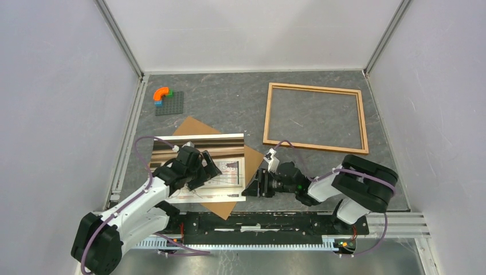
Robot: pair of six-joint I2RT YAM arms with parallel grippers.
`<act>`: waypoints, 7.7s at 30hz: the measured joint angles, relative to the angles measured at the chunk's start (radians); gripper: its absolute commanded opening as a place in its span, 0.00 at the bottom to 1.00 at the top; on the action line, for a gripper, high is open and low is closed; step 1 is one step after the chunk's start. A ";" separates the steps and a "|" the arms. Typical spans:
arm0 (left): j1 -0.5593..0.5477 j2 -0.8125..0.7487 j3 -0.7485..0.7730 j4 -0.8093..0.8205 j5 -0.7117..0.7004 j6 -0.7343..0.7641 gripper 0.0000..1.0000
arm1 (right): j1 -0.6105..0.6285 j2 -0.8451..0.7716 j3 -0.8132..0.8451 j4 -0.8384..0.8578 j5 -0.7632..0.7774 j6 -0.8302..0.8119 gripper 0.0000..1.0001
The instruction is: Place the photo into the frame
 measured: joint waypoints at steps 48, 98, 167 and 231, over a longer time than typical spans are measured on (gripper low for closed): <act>0.000 -0.154 -0.017 0.010 0.016 -0.008 1.00 | 0.026 0.255 0.248 -0.016 0.194 0.173 0.12; -0.007 -0.056 0.509 -0.145 0.319 0.396 1.00 | -0.769 -0.385 1.315 -1.704 1.265 -1.253 0.00; -0.009 0.055 0.510 -0.175 0.336 0.443 1.00 | -0.344 0.665 1.649 -2.089 1.162 -0.270 0.00; -0.009 0.016 0.522 -0.223 0.333 0.443 1.00 | -0.368 0.591 1.470 -1.801 0.995 -0.481 0.80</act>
